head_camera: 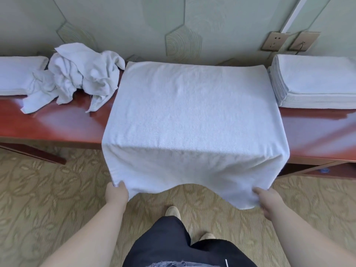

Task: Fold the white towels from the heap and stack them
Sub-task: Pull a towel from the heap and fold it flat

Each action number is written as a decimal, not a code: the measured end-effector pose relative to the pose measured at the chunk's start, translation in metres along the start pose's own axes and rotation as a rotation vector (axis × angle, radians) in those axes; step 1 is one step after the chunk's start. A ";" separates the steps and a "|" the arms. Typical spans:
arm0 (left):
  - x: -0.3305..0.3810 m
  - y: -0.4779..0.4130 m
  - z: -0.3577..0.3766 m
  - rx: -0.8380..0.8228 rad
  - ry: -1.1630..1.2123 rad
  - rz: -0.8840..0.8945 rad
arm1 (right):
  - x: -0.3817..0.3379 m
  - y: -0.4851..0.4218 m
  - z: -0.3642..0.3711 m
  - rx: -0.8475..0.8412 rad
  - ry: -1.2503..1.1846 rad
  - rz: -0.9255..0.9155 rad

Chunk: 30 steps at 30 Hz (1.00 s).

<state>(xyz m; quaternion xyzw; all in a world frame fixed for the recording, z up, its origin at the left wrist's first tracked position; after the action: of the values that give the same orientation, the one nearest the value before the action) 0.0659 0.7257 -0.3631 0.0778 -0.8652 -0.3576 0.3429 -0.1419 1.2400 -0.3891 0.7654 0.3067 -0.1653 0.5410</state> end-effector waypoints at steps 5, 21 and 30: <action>-0.014 0.024 -0.017 -0.147 -0.201 -0.018 | 0.011 0.035 -0.018 -0.069 -0.044 0.048; -0.003 0.076 -0.104 0.031 -0.099 0.180 | 0.022 0.109 -0.060 -0.132 -0.294 0.039; 0.008 0.069 -0.132 0.025 -0.027 0.134 | 0.012 0.163 -0.084 0.103 -0.242 -0.146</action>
<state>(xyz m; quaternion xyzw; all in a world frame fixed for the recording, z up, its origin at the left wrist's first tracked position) 0.1538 0.6987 -0.2450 0.0193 -0.8774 -0.3239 0.3533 -0.0337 1.2845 -0.2480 0.7423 0.2851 -0.3109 0.5206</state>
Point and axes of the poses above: each hand's wrist, its own y-axis away from the middle knuckle, its own z-axis out of the palm, x = y × z, the point moved 4 cm from there along -y, towards the middle knuckle, and after that the axes turned 6 degrees about -z, right-handed, at the moved point
